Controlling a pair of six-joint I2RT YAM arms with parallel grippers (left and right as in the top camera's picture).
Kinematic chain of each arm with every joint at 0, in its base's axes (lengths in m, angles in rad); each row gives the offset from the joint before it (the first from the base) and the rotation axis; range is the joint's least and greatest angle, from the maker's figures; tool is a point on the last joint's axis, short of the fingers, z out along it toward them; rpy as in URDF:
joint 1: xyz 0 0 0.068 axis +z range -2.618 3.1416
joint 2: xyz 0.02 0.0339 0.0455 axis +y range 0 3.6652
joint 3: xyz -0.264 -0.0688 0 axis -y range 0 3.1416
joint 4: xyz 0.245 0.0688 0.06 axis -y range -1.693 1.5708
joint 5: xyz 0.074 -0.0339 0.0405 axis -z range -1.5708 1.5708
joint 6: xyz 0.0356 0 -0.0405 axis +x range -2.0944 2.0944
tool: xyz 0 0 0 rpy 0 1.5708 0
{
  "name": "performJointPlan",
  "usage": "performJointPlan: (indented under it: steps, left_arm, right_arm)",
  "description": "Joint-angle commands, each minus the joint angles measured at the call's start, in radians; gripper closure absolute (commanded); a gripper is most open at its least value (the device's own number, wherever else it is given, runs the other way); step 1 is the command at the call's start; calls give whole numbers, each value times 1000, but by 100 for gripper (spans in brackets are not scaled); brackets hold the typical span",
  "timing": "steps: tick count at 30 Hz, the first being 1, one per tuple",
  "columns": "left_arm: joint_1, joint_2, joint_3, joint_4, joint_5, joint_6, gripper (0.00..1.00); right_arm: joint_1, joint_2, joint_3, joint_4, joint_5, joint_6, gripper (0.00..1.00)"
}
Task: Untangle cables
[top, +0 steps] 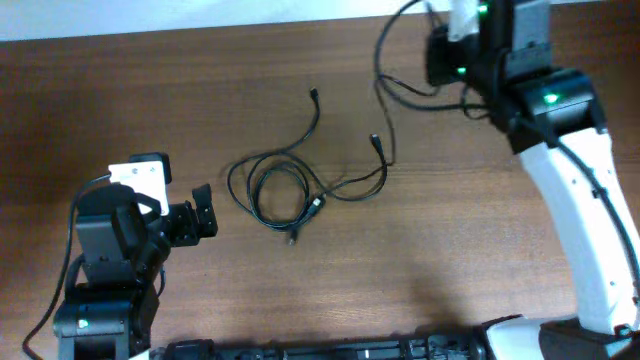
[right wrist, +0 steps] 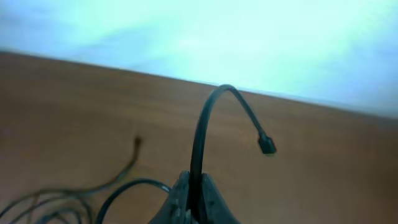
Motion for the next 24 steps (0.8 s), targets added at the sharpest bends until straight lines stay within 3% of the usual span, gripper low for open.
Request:
performJointPlan:
  steps: [1,2,3,4,5,7,13,15,17,19,22,24]
  left_arm:
    - [6,-1,8,0,-11,-10,1]
    - [6,-2,8,0,-11,-10,1]
    - [6,-2,8,0,-11,-10,1]
    - [6,-1,8,0,-11,-10,1]
    - [6,-1,8,0,-11,-10,1]
    - [6,-1,8,0,-11,-10,1]
    - [6,-2,8,0,-11,-10,1]
    - [6,-1,8,0,-11,-10,1]
    - [6,-2,8,0,-11,-10,1]
    - [6,-2,8,0,-11,-10,1]
    - [6,-1,8,0,-11,-10,1]
    - [6,-2,8,0,-11,-10,1]
  right_arm:
    - [-53,57,3,-132,33,156,96]
    - [-53,89,3,-183,39,177,96]
    - [-53,147,-2,-239,39,177,77]
    - [-53,199,-2,-272,39,177,38]
    - [-50,266,-2,-298,15,177,17]
    - [-48,315,-2,-317,-108,176,5]
    - [86,326,-37,-161,-557,169,1]
    - [200,334,-102,-48,-557,185,1]
    - [336,379,-208,151,-558,329,1]
    - [429,422,-256,282,-584,376,1]
    - [562,491,-259,383,-543,379,6]
    - [626,546,-259,416,-417,439,15]
